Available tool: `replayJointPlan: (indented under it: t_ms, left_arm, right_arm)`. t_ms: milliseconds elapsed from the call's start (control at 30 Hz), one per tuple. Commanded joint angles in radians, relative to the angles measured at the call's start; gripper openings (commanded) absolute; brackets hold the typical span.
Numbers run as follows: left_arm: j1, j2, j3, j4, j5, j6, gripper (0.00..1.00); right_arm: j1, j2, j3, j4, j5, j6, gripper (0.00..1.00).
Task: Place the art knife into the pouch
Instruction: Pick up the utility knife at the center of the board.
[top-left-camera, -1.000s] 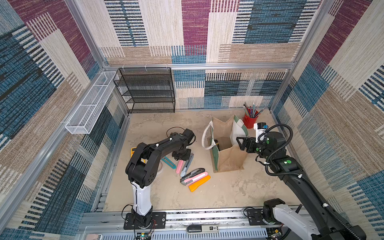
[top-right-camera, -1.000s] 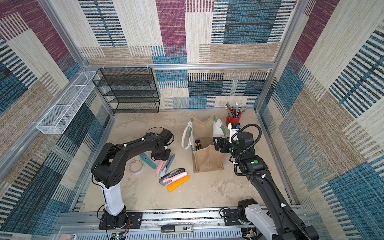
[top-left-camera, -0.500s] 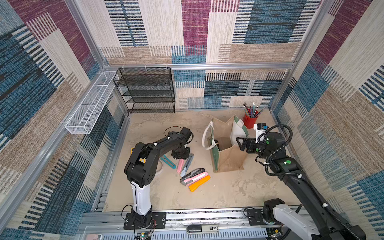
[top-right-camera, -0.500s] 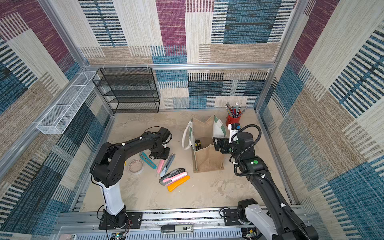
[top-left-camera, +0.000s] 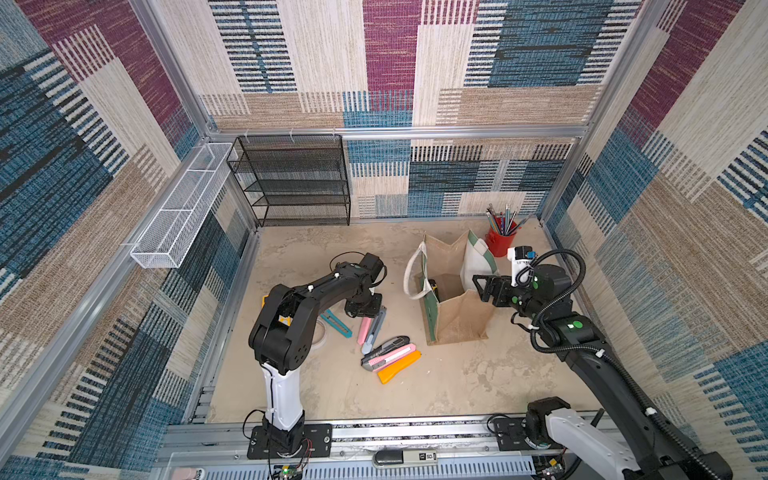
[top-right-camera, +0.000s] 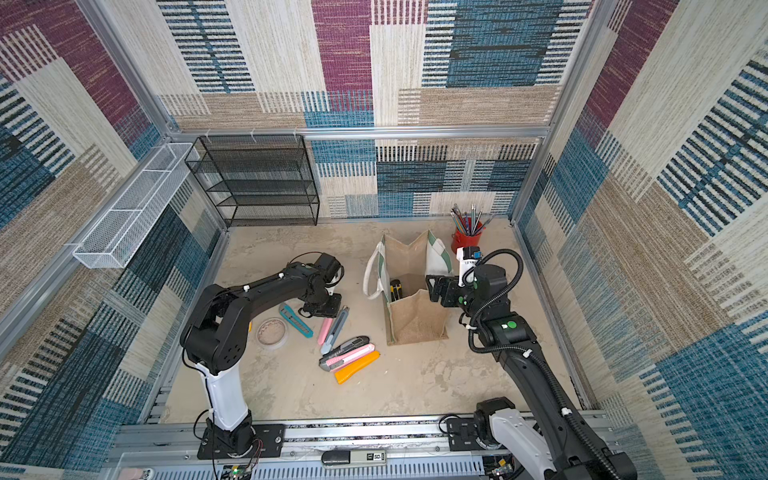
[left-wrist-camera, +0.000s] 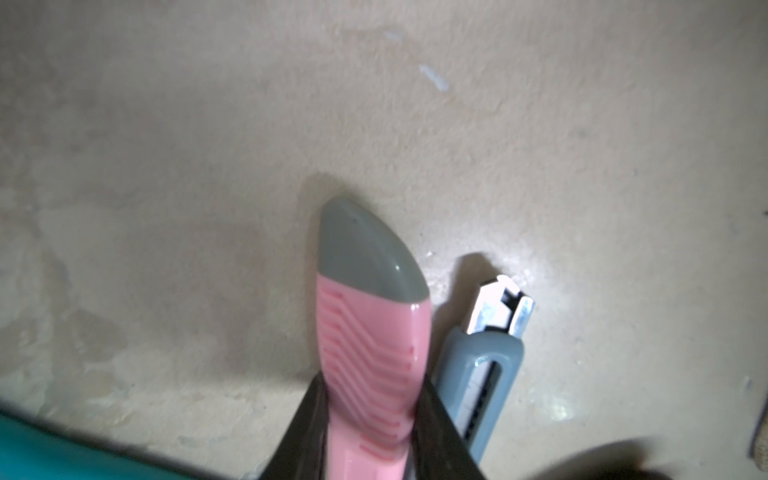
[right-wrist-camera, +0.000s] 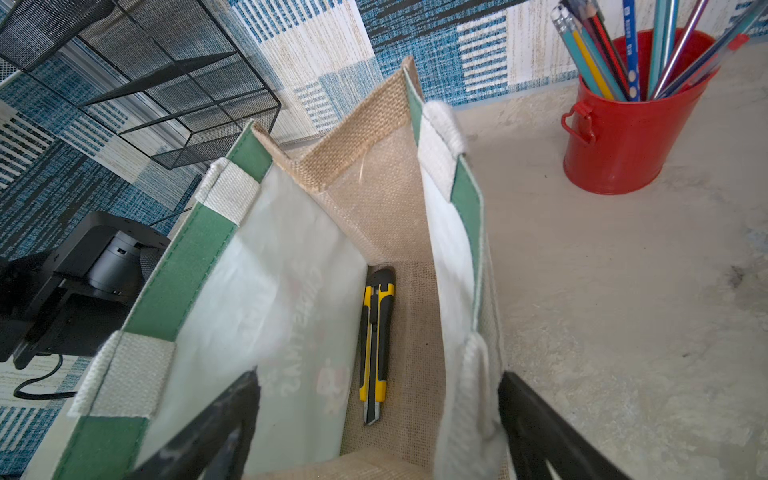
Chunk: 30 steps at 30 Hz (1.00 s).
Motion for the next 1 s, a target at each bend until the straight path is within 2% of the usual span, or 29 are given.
replayJointPlan:
  t_ms: [0, 967]
  left_arm:
    - [0.001, -0.003, 0.009, -0.012, 0.026, -0.001, 0.0]
    - [0.007, 0.046, 0.073, -0.052, 0.017, 0.01, 0.0]
  right_arm:
    - [0.0, -0.005, -0.005, -0.001, 0.007, 0.003, 0.91]
    - [-0.001, -0.001, 0.001, 0.005, 0.004, 0.002, 0.91]
